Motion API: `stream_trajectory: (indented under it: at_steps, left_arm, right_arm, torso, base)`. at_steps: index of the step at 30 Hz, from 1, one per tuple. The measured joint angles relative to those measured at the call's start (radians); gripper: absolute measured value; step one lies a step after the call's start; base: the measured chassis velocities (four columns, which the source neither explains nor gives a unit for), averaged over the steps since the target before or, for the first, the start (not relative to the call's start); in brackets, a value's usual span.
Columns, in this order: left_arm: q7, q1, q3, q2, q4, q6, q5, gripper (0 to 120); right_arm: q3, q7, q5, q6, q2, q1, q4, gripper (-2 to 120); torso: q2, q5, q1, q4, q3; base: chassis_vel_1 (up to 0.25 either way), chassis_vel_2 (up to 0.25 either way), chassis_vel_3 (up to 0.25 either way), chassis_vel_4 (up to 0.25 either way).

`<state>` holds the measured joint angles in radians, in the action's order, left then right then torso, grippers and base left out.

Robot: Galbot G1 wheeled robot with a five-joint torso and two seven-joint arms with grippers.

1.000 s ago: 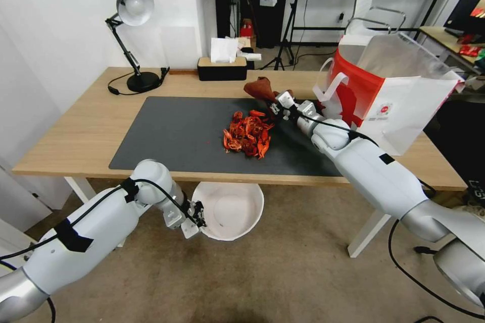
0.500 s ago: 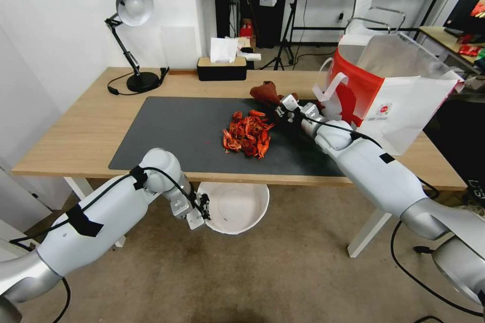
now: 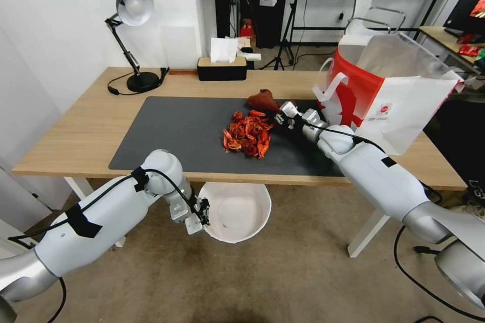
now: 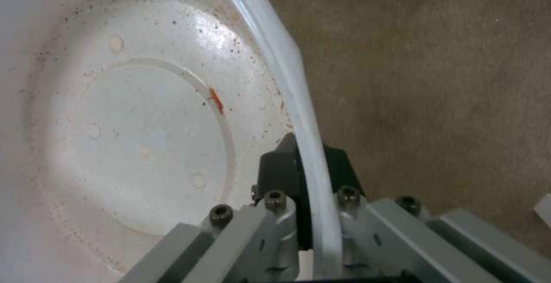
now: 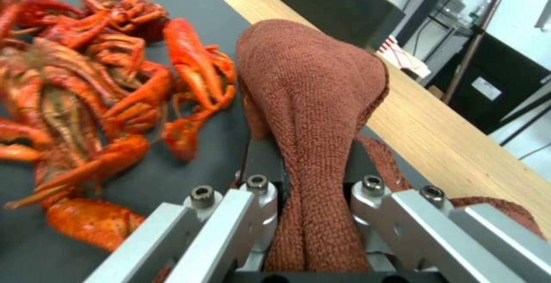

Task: Sweep shrimp from table into container with towel, then put container into takeout bag.

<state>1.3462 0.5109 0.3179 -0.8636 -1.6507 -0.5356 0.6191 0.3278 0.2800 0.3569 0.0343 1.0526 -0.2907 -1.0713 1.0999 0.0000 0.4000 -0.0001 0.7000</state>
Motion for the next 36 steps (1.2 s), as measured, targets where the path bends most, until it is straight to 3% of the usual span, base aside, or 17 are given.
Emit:
stream_trajectory:
  at_steps: [18,30,36]
  left_arm:
    - [-0.006,-0.013,0.0,-0.001,0.025,-0.013,-0.011,0]
    - [-0.01,-0.09,0.067,-0.111,0.087,-0.004,-0.035,0]
    - [-0.01,-0.112,0.082,-0.124,0.107,-0.005,-0.039,0]
  right_arm:
    - [0.028,0.032,0.004,0.013,-0.038,-0.023,-0.071,9]
    - [0.033,0.038,0.004,0.01,-0.042,-0.03,-0.084,9]
    - [0.034,0.048,0.004,0.009,-0.061,-0.043,-0.113,9]
  torso:
    - [0.0,0.0001,0.0,0.0002,0.0]
    - [0.0,0.0002,0.0,-0.0002,0.0]
    - [0.0,0.0002,0.0,0.0001,0.0]
  base:
    - [0.0,0.0,0.0,0.0]
    - [0.0,0.0,0.0,0.0]
    - [0.0,0.0,0.0,0.0]
